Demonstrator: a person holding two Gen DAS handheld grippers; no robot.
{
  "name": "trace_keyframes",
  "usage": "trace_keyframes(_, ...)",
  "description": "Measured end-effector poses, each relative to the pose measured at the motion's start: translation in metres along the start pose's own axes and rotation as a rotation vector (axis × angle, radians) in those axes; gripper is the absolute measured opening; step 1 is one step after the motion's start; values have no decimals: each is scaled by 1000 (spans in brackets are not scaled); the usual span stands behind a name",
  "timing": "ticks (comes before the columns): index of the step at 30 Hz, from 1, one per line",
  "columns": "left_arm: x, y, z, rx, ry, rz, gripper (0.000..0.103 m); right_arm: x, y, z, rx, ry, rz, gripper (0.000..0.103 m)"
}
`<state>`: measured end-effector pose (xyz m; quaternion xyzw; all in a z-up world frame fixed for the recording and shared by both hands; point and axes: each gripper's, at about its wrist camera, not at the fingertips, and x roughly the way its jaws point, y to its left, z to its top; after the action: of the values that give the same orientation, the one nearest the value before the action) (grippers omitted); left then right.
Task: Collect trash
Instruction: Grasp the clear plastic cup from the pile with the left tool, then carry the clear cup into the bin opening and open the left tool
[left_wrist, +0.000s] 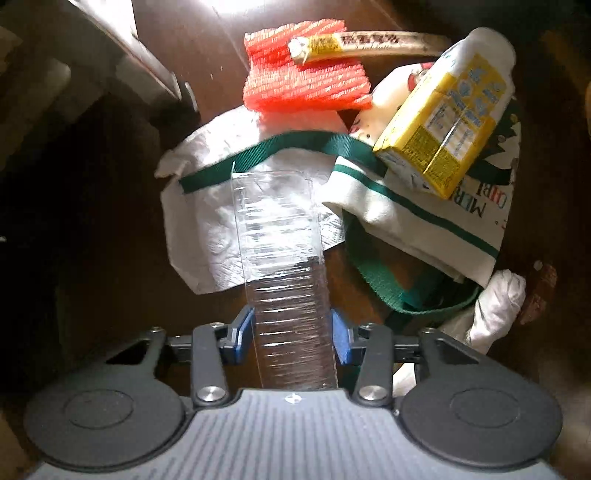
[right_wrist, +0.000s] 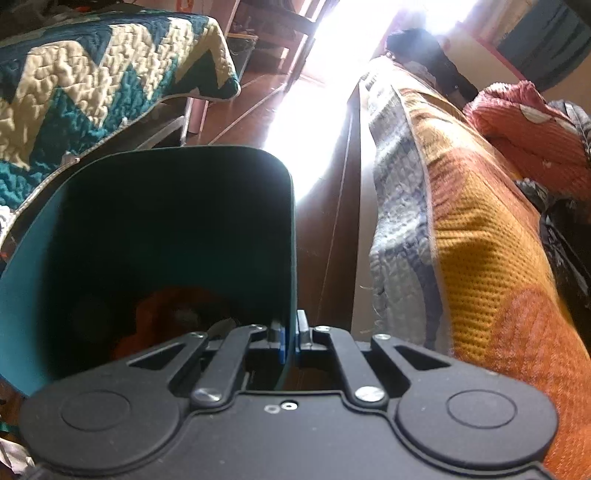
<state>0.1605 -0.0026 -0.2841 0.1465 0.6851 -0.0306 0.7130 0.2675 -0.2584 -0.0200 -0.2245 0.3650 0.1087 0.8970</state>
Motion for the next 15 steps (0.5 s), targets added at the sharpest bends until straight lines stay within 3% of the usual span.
trace_keyframes(6,-62,8,-5,26,-64,-60,42,-8,16,3,-62,-34,-4,3)
trace_keyframes(10,-129,24,-9,-33,-162,-216,42,-10,21,3,-84,-48,-11,3)
trace_keyframes(15,-208,25,-22,34,-315,-382,42,-12,26,3,-101,-55,-12,3)
